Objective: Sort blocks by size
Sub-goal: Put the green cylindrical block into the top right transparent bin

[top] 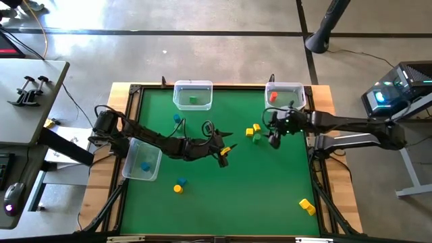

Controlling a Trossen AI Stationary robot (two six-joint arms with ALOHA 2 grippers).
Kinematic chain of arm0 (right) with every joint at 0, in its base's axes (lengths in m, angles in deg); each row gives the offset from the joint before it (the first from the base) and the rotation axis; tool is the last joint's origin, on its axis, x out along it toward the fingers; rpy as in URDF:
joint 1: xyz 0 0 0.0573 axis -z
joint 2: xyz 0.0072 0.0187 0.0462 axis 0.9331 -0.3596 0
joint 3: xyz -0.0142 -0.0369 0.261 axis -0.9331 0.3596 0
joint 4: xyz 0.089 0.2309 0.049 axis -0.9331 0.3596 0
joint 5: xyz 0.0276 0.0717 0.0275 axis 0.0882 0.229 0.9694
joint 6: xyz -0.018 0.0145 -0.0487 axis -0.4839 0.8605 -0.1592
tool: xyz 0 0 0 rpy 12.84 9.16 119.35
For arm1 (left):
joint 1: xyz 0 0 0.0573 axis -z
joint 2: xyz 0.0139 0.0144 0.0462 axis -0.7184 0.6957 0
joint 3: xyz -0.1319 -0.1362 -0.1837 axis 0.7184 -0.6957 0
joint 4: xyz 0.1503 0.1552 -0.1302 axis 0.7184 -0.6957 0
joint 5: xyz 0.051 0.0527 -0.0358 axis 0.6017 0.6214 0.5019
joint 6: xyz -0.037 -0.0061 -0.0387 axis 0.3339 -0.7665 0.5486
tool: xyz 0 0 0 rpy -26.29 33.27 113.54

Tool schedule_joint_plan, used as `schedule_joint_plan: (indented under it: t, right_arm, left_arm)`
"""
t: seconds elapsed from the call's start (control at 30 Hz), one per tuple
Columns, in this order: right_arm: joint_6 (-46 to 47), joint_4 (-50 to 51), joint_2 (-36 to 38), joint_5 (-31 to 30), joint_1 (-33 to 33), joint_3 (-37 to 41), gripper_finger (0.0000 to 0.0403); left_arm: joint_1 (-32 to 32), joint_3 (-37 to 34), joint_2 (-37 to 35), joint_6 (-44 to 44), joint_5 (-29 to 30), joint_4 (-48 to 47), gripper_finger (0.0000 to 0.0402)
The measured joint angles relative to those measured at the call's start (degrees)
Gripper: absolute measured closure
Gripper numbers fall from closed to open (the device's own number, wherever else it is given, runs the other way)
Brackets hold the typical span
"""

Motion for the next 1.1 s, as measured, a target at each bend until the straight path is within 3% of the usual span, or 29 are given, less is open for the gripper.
schedule_joint_plan:
  t: [0.13,0.27,0.43,0.93,1.1]
  right_arm:
    - [-8.61,0.00,-3.89,4.50,-0.88,0.00,0.0179]
    - [-14.99,-0.47,-7.41,2.60,-2.67,0.00,0.0179]
    - [-15.35,-5.46,-10.88,-3.50,-3.93,-0.01,0.0179]
    - [-15.52,-10.49,-20.85,-2.61,-3.91,-0.03,0.0179]
    - [-15.20,-12.68,-22.22,-2.61,-3.91,-0.03,0.0208]
  left_arm:
    - [0.00,-0.44,0.00,0.02,-0.04,-0.13,0.0191]
    - [0.00,-0.44,0.00,0.42,-0.02,0.00,0.0191]
    - [0.07,-0.44,0.00,0.48,-0.04,-0.26,0.0191]
    - [0.07,-0.44,0.00,0.59,-0.09,-0.39,0.0191]
    - [0.07,-0.44,0.00,0.63,-0.09,-0.42,0.0191]
